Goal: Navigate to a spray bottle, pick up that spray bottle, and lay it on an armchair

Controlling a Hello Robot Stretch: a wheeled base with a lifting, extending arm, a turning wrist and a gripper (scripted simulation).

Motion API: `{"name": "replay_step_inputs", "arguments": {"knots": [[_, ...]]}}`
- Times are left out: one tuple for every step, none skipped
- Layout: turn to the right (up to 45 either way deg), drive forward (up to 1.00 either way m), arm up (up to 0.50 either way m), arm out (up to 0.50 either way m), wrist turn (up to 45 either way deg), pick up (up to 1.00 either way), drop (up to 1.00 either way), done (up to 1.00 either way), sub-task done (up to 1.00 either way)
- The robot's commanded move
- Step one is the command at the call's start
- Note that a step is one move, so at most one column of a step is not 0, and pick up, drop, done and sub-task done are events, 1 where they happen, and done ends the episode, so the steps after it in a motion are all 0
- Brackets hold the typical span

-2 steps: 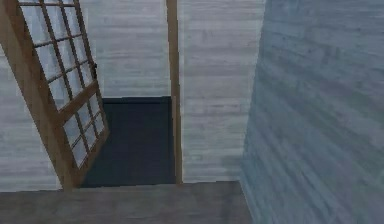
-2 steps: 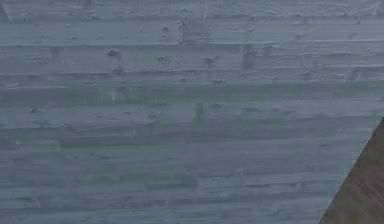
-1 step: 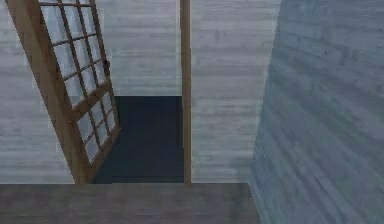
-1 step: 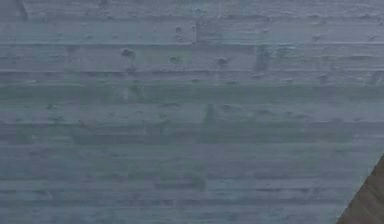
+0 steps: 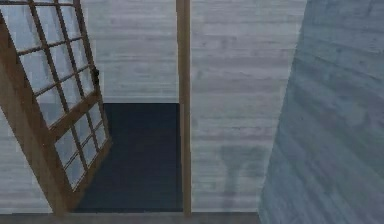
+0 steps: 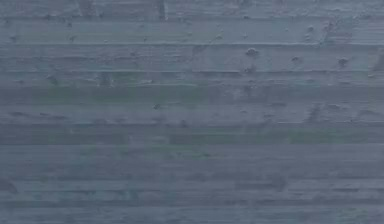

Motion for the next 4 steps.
{"name": "replay_step_inputs", "arguments": {"knots": [[-12.0,0.00,0.00,0.00,0.0,0.00,0.00,0.00,0.00],[0.0,1.00,0.00,0.00,0.0,0.00,0.00,0.00,0.00],[-9.0,0.00,0.00,0.00,0.0,0.00,0.00,0.00,0.00],[0.0,0.25,0.00,0.00,0.0,0.00,0.00,0.00,0.00]]}}
